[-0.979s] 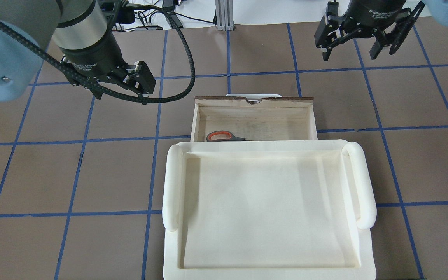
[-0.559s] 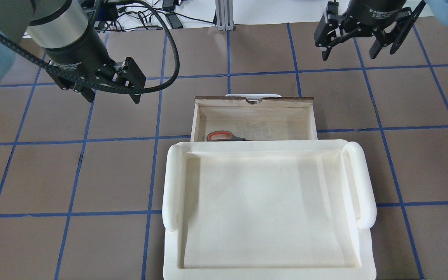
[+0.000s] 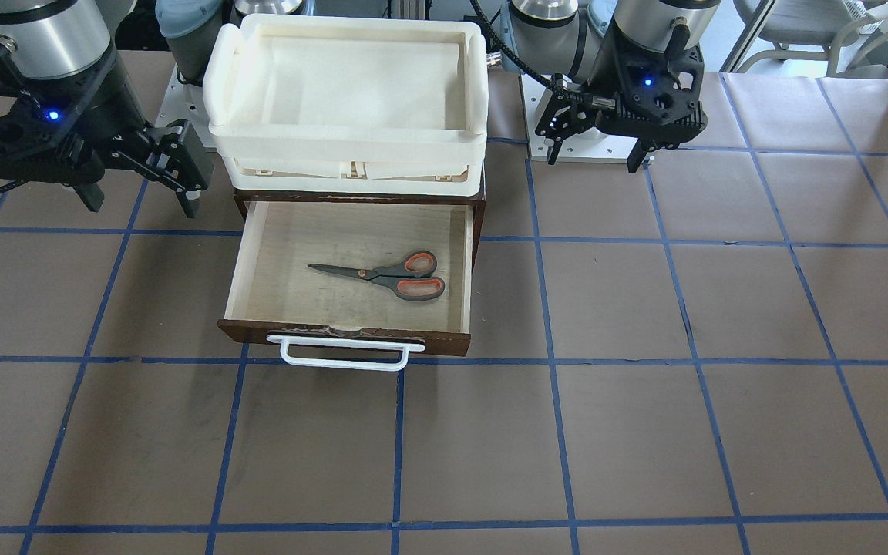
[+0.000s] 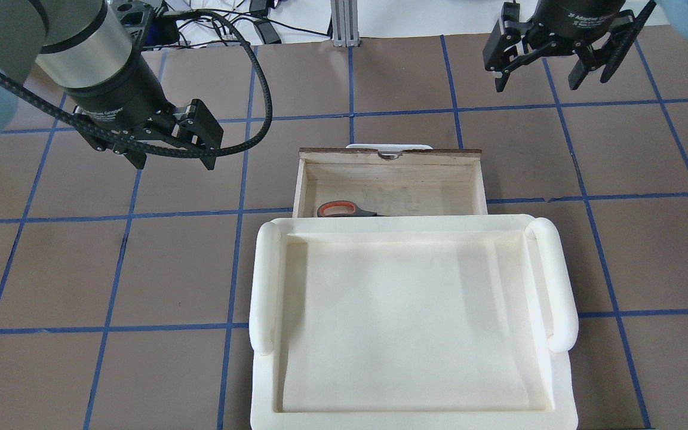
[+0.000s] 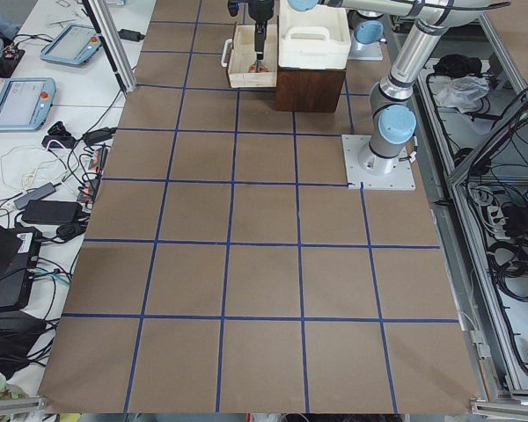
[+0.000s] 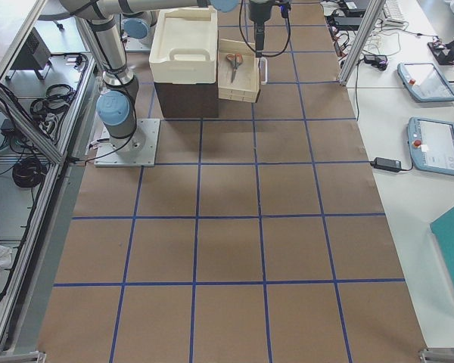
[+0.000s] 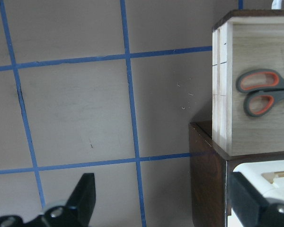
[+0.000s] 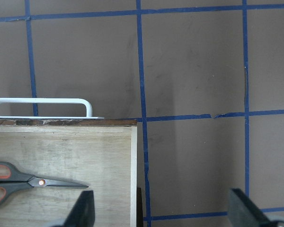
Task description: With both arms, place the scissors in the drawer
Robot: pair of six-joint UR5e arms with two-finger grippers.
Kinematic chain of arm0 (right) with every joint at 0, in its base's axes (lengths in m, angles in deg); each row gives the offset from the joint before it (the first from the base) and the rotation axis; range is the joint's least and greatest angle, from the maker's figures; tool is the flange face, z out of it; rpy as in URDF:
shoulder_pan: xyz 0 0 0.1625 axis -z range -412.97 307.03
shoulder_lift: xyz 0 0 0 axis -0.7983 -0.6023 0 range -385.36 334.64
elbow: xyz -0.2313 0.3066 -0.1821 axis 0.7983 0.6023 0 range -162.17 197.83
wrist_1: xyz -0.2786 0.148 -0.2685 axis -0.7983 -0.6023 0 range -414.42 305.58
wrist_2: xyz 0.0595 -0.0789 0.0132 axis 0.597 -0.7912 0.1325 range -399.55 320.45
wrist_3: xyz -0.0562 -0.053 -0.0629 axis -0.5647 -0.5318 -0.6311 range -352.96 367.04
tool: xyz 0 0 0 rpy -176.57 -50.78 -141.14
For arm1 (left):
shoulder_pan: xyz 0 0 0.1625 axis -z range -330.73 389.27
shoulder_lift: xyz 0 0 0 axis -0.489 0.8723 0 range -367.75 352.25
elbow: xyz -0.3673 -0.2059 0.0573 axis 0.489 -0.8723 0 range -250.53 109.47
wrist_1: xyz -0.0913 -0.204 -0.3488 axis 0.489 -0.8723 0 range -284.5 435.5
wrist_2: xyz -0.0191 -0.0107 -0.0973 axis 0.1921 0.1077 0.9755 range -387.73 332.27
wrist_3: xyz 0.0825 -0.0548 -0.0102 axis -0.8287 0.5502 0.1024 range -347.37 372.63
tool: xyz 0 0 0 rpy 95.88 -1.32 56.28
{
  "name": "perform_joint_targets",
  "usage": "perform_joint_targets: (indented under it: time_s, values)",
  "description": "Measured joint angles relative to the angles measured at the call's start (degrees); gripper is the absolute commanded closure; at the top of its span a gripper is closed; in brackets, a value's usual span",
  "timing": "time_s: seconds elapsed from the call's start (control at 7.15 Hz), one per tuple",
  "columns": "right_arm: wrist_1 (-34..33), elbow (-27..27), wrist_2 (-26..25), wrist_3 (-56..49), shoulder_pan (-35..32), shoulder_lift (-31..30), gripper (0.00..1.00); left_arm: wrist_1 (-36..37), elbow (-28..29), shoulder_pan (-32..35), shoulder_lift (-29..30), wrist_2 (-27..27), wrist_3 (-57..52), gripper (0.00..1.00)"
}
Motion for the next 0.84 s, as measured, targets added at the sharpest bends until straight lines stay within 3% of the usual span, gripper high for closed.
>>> perform_joint_targets:
  time_s: [0.84]
  values:
    - [0.16, -0.01, -0.14, 0.01, 0.0, -0.04, 0.0, 0.38, -1.12, -0.06, -1.07, 0.43, 0.04, 0.0]
